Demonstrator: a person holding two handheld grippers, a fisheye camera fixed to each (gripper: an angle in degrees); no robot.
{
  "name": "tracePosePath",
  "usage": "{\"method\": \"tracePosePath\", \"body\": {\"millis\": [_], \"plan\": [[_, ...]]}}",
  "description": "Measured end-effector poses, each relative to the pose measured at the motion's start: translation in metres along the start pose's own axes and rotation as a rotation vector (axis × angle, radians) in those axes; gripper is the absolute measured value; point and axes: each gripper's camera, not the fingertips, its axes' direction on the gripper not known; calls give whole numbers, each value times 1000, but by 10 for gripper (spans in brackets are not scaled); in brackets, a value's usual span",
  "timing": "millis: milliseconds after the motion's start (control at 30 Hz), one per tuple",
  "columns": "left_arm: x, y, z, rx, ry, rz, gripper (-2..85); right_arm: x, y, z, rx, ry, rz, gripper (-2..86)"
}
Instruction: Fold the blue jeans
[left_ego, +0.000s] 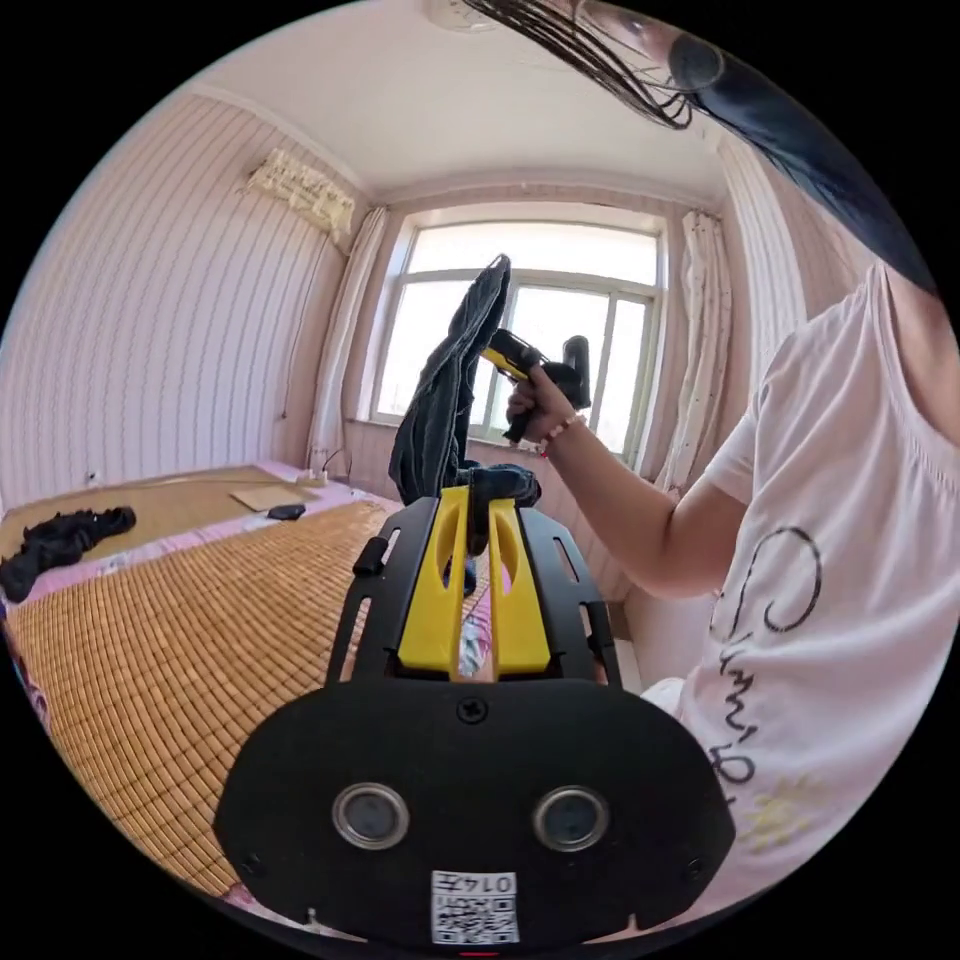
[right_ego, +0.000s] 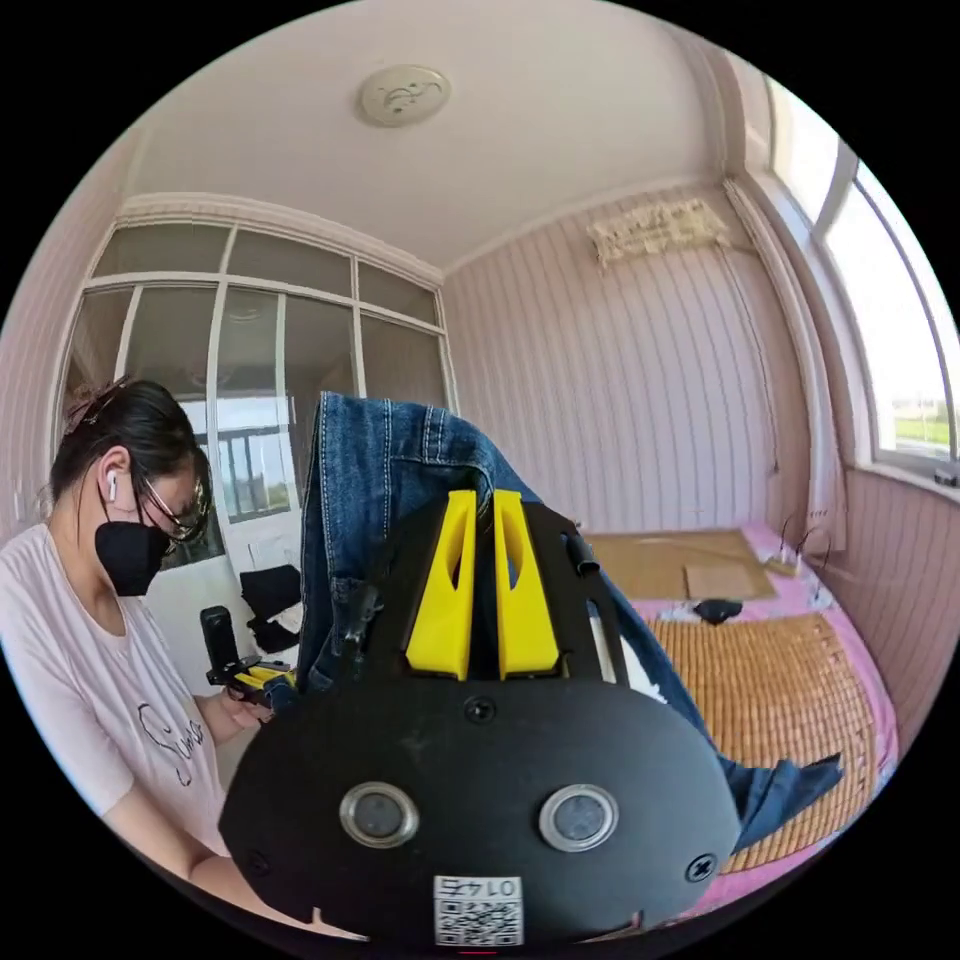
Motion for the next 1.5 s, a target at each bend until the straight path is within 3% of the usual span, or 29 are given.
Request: {"method": "tracePosePath", "body": {"millis": [67, 167, 233, 333, 500, 800, 967, 1100, 1167, 1233, 1300, 1500], "plan": [[-4, -14, 7, -35, -14, -17, 33, -10, -21, 7, -49, 6, -88, 21], [-32, -5, 23, -220, -152, -128, 35, 13, -2, 78, -365, 2, -31, 21], [-55, 15, 35, -377, -298, -184, 35, 29, 62, 138, -598, 96, -2, 21], [-71, 37, 44, -505, -375, -237, 36, 40, 133, 168, -721, 68, 106, 21], [-72, 47, 53, -604, -418, -217, 35, 53, 180, 162, -651, -21, 280, 22], [-100, 33, 38, -483, -355, -258, 36, 36, 141, 174, -695, 26, 82, 24], [-124, 20, -16, -325, -388, -339, 37, -4, 94, 244, -679, -132, -12, 32], [-154, 25, -108, -202, -573, -469, 45, -69, 86, 345, -721, -226, -80, 62], [-179, 46, -141, -255, -725, -584, 55, -84, 112, 379, -827, -314, -77, 67], [-210, 86, -167, -439, -932, -721, 60, -84, 164, 387, -941, -388, -49, 60], [-222, 116, -177, -539, -1013, -790, 57, -67, 205, 367, -985, -335, -48, 55], [-237, 141, -148, -637, -973, -758, 49, 65, 300, 228, -1113, -1, 155, 53]]}}
